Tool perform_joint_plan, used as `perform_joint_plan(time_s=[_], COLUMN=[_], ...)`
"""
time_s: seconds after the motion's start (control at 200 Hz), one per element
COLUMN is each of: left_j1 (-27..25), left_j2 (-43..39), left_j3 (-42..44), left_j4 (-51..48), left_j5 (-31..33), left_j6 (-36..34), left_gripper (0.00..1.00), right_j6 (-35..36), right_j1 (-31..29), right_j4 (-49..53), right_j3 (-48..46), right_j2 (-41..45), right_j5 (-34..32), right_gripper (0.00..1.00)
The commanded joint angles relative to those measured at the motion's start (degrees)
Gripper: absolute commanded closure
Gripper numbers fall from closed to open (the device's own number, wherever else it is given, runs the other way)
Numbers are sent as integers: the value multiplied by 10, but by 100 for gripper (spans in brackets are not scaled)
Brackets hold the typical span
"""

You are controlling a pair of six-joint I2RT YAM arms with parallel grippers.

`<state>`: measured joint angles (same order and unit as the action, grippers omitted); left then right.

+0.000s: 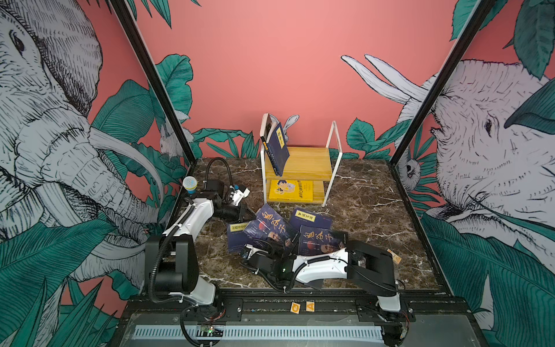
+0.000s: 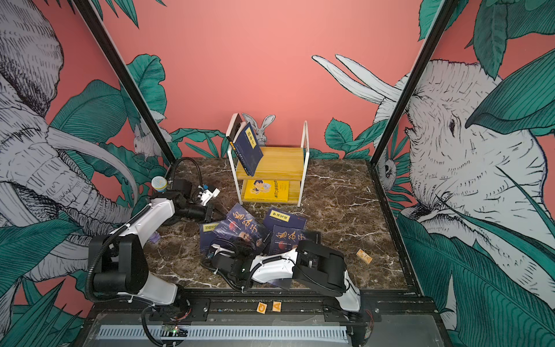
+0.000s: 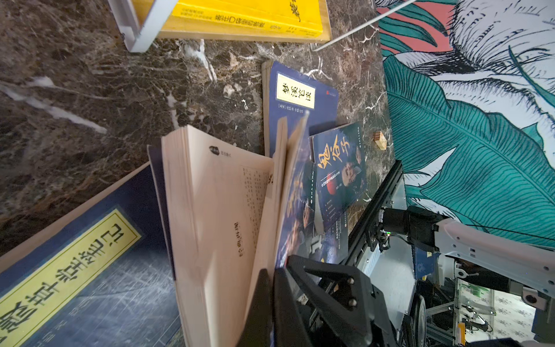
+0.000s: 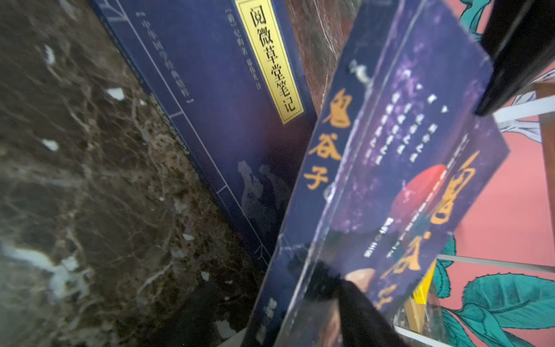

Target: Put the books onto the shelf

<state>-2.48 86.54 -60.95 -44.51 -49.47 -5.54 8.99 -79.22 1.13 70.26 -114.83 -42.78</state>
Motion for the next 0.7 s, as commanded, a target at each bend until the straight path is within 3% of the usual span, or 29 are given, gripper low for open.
perform_joint_plan(time_s=[0.0, 0.075, 0.17, 0.26, 0.315, 0.375, 0.54, 0.69], left_j1=[2, 2, 3, 5, 7, 15, 37, 52], left_j2=[-8, -11, -24, -40, -52, -65, -105, -152], left_j3=[3, 3, 0, 10, 18, 24, 46, 84], left_j4=[5, 4, -3, 4, 6, 5, 28, 74], left_j5=[-12, 1, 39, 66, 79, 85, 43, -20], left_j6=[4, 5, 16, 22, 26, 30, 58, 98], left_gripper=[100, 100, 100, 46, 26, 13, 5, 3], right_j6=[-8, -3, 9, 33, 55, 83, 187, 344], right_j1=[-1, 0, -2, -2, -2, -4, -5, -14], right_j4=[-24, -31, -31, -82, -103, -117, -266, -435], right_j3=[0, 1, 5, -16, -18, -12, -27, -20], right_j2=[-3, -5, 1, 12, 14, 14, 13, -21], right_j5=[-26, -37, -45, -60, -77, -102, -168, -220], right_gripper=[73, 100, 100, 100, 100, 100, 100, 100])
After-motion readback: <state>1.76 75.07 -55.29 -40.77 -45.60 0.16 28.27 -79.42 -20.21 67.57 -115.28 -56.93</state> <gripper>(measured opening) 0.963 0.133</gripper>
